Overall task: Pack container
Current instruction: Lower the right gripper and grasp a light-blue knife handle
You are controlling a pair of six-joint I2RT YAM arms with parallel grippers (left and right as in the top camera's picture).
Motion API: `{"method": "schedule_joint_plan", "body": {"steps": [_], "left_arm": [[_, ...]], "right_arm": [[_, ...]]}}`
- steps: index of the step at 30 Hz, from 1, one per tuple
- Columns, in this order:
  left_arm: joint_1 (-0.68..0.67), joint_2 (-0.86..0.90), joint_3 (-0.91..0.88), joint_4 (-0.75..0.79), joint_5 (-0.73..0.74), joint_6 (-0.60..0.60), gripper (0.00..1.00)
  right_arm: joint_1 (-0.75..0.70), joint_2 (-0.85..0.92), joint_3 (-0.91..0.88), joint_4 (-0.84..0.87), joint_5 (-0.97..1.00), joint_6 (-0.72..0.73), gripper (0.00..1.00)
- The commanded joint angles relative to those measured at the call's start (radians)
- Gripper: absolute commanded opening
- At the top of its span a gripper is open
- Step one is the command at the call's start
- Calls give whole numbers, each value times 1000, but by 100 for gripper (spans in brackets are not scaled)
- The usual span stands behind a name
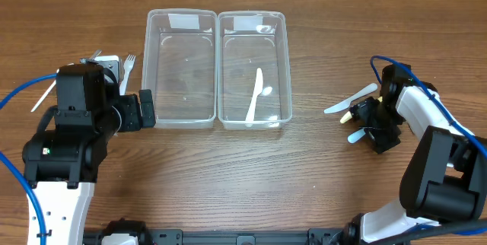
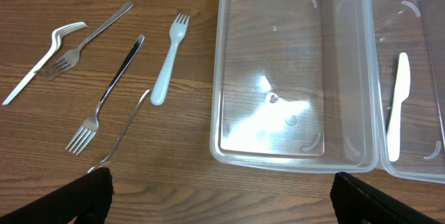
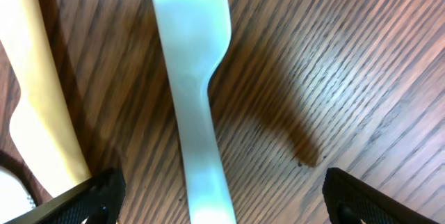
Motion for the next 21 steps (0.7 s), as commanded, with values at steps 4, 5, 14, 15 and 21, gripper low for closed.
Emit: {"method": "schedule_joint_plan", "body": {"steps": [4, 5, 14, 15, 21], "left_arm": [[10, 3, 24, 1, -10, 20, 100], [10, 3, 24, 1, -10, 20, 100], [10, 3, 24, 2, -10, 20, 100], [10, 3, 24, 1, -10, 20, 100], [10, 3, 24, 2, -10, 20, 100]], "right_arm": [[1, 0, -23, 2, 35, -16, 88], [1, 0, -30, 4, 35, -16, 87], [1, 0, -134, 60, -9, -23, 77], [1, 0, -137, 62, -17, -23, 75], [1, 0, -137, 66, -48, -23, 54]]}}
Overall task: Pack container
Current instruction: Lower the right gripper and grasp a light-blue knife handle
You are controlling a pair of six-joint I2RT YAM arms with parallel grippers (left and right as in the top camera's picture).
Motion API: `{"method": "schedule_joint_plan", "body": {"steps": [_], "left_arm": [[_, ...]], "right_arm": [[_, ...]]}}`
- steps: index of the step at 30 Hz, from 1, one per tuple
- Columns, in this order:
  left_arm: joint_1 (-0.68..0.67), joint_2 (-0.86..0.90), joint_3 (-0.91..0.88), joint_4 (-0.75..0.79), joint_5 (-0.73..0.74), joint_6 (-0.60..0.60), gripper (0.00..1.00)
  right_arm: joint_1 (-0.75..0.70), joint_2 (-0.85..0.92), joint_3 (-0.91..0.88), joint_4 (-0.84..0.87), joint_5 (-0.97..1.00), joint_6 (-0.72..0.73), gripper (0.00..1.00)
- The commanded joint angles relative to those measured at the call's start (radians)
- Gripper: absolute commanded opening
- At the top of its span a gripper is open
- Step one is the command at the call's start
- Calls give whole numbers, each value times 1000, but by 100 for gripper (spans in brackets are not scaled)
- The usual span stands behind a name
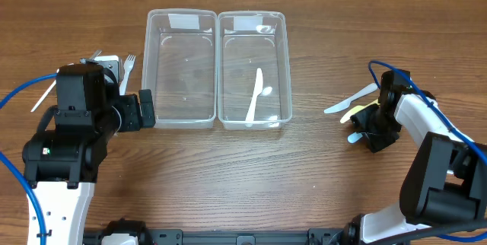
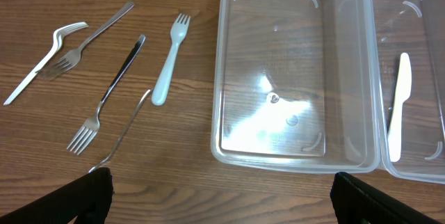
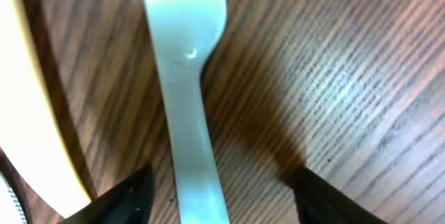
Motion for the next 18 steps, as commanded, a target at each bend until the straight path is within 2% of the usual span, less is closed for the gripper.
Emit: {"method": "schedule_joint_plan", "body": {"steps": [1, 10, 18], "left_arm": [[10, 3, 24, 2, -6, 20, 100], [10, 3, 24, 2, -6, 20, 100], [10, 3, 24, 2, -6, 20, 100]], "right_arm": [[1, 37, -53, -7, -22, -5, 49], [1, 37, -53, -3, -22, -5, 23], [1, 37, -53, 12, -22, -31, 12]]}}
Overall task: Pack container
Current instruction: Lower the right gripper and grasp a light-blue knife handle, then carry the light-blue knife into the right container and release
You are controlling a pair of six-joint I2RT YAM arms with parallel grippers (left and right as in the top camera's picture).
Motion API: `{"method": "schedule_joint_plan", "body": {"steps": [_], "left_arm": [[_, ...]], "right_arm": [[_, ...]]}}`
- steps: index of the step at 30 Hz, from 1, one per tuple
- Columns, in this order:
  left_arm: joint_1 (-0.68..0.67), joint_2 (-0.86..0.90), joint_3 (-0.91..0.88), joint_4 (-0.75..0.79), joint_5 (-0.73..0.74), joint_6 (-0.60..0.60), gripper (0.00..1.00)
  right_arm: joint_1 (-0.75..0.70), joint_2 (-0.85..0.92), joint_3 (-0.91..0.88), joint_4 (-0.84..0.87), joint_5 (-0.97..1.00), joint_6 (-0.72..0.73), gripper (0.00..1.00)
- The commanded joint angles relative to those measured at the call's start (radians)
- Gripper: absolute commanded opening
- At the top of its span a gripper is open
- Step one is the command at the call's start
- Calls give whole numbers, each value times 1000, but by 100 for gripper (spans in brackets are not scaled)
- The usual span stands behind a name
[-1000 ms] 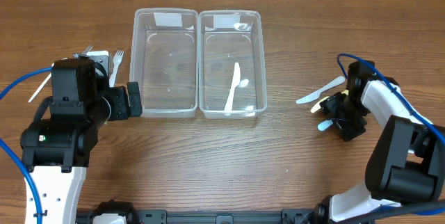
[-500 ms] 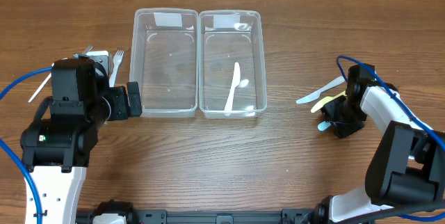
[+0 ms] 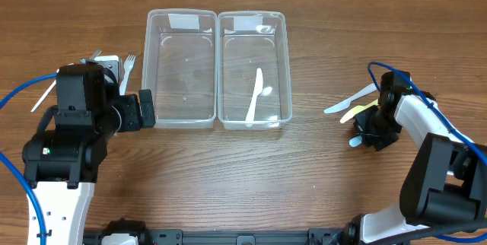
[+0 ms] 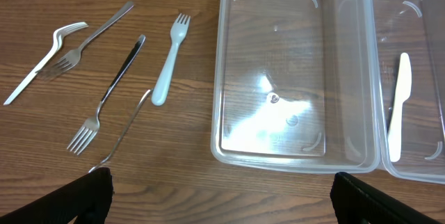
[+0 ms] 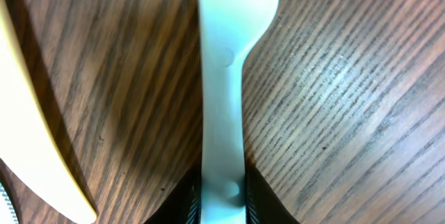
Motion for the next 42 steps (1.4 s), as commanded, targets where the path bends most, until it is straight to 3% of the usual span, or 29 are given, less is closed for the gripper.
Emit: {"method": "schedule_joint_plan", "body": {"steps": [1, 5, 12, 18, 22, 26, 31, 42], "left_arm": [[10, 3, 24, 2, -6, 20, 100], [10, 3, 24, 2, -6, 20, 100], [10, 3, 24, 2, -6, 20, 100], [10, 3, 24, 2, -6, 20, 100], [10, 3, 24, 5, -6, 20, 100], [10, 3, 24, 5, -6, 20, 100], [10, 3, 24, 5, -6, 19, 100], [10, 3, 24, 5, -6, 20, 100]], "right_arm": [[1, 42, -48, 15, -8, -21, 12], [2, 42, -45, 26, -8, -48, 4], [17, 2, 21, 11, -5, -145, 4], [145, -197, 258, -112, 10, -321, 4], [277, -231, 447, -208, -13, -476, 4], [475, -196, 644, -298, -27, -595, 4], [622, -116, 675, -279, -28, -624, 4], [689, 168, 675, -137, -111, -617, 4]]}}
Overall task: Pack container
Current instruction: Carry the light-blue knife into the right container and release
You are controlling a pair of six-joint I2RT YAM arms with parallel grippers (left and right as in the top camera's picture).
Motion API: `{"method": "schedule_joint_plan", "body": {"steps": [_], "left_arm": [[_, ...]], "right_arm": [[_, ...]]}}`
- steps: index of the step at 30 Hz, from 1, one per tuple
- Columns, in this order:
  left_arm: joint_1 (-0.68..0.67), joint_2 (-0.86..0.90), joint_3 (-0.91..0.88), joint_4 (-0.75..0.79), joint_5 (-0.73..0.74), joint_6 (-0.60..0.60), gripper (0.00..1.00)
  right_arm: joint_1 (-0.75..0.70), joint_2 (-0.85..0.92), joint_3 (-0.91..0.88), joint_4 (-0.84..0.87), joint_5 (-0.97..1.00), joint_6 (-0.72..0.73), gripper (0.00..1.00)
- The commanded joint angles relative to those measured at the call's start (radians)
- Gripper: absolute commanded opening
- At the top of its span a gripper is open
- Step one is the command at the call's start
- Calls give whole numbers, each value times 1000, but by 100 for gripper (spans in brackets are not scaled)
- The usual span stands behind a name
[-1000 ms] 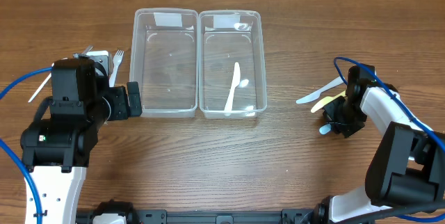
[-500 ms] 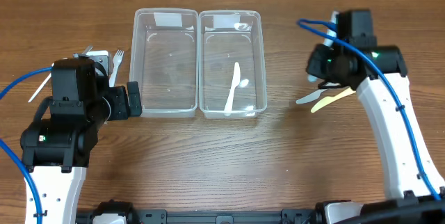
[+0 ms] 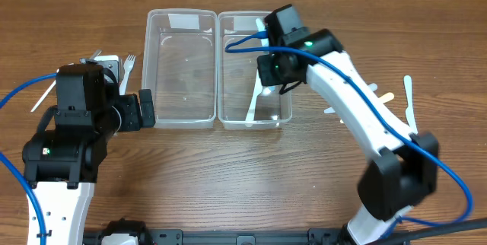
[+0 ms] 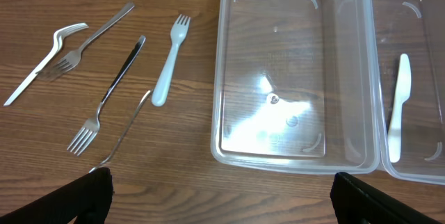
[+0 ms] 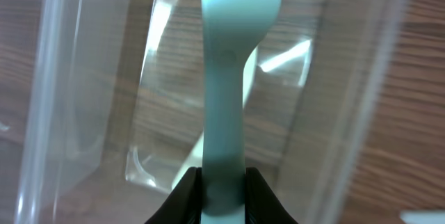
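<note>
Two clear plastic containers stand side by side, the left one [image 3: 180, 66] holding nothing and the right one [image 3: 283, 55] with a white plastic knife [image 3: 253, 104] lying in it. My right gripper [image 3: 272, 74] hangs over the right container, shut on the handle of a pale blue plastic utensil [image 5: 222, 99]. In the right wrist view the container's clear wall [image 5: 361, 78] and floor lie under that utensil. My left gripper [image 4: 222, 206] stays open near the left container's [image 4: 278, 78] front left corner, with nothing between its fingers [image 4: 90, 196].
Several forks lie left of the containers: a white plastic fork [image 4: 169, 60], metal forks [image 4: 111, 88] and a bent white one [image 4: 42, 64]. At the table's right, a white utensil [image 3: 407, 97] and a cream one [image 3: 380, 98] remain.
My right gripper, then down on the table at the far right and shut on the pale blue utensil, now holds it over the right container. The left arm has not moved.
My right gripper stood open over the pale blue utensil among the loose cutlery at the right. Its fingers then stood closer in on the handle, then shut on it. The utensil is now held above the right container.
</note>
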Motion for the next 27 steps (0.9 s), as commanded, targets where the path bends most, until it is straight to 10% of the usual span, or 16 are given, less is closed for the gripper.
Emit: {"method": "schedule_joint_plan", "body": {"steps": [1, 7, 14, 27], "left_arm": [[10, 3, 24, 3, -6, 19, 100], [10, 3, 24, 3, -6, 20, 100], [10, 3, 23, 3, -6, 20, 100], [10, 3, 23, 1, -6, 20, 100]], "right_arm": [[2, 45, 9, 34, -37, -12, 4], [2, 92, 9, 35, -39, -15, 34], [2, 86, 82, -20, -31, -13, 47], [-356, -6, 568, -330, 90, 434, 74]]}}
